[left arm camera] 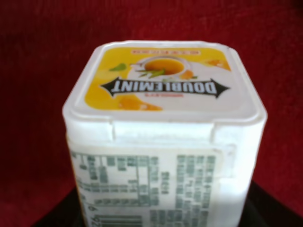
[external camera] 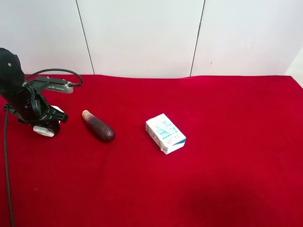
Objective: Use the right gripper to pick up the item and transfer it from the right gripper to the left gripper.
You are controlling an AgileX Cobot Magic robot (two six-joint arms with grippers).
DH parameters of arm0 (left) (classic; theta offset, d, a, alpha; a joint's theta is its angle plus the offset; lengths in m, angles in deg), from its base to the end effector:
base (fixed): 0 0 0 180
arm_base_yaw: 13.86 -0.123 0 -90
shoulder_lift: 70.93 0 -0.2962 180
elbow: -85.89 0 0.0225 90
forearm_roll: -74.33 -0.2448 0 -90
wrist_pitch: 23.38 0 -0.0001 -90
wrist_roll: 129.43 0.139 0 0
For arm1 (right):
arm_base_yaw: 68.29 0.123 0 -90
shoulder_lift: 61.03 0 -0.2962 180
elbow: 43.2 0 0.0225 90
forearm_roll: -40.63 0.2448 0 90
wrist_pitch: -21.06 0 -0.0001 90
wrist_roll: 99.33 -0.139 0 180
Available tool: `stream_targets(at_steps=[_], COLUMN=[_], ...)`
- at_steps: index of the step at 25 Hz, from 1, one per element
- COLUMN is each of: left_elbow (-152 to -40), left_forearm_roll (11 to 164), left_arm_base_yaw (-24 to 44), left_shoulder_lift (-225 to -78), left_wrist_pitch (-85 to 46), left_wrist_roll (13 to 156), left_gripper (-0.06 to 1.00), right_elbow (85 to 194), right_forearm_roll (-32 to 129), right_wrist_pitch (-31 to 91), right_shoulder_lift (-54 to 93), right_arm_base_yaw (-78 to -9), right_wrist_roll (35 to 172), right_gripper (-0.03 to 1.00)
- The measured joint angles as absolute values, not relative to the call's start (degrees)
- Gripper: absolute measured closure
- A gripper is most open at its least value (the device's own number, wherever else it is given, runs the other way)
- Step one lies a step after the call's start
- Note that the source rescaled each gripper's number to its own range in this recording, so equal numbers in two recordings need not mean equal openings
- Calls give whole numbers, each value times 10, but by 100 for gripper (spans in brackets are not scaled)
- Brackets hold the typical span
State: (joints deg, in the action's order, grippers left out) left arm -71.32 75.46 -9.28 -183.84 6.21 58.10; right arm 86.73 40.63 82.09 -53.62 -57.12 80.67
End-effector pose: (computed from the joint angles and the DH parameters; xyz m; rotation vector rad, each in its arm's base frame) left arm 0.3364 -0.0283 0.1019 0.2815 2.8709 -0.0076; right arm 0.0223 0.0044 0.2453 -0.2015 2.0607 0.1199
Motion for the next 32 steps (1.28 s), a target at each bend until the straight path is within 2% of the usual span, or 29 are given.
stream_targets(at_steps=[4, 5, 7, 8, 9, 10, 13, 20, 32], left_elbow=[-715, -715, -715, -715, -715, -715, -716, -716, -716], left_forearm_roll=[755, 755, 755, 755, 755, 755, 755, 755, 755], left_arm_base_yaw=[-93, -93, -93, -93, -93, -93, -93, -93, -93], left_shoulder_lift=[-1840, -1840, -1840, -1840, -1840, -1840, -1840, -1786, -1480], left_wrist_pitch=[61, 61, 55, 51, 50, 50, 49, 108, 331], left_wrist_roll=[589, 587, 573, 568, 566, 565, 564, 562, 547], left_gripper=[93, 82, 33, 18, 8, 2, -4, -5, -5], right_elbow=[867, 867, 867, 867, 867, 867, 867, 867, 867], right_forearm_roll=[406, 406, 406, 406, 406, 406, 406, 406, 406], right_wrist_pitch=[821, 821, 821, 821, 821, 821, 821, 821, 821], right_shoulder_lift=[-536, -536, -536, -536, -536, -536, -536, -536, -536], right_arm_base_yaw=[-571, -571, -571, -571, -571, -571, -571, -571, -571], right_wrist_roll=[807, 807, 807, 807, 807, 807, 807, 807, 807], right_gripper=[-3, -3, -3, -3, -3, -3, -3, -3, -3])
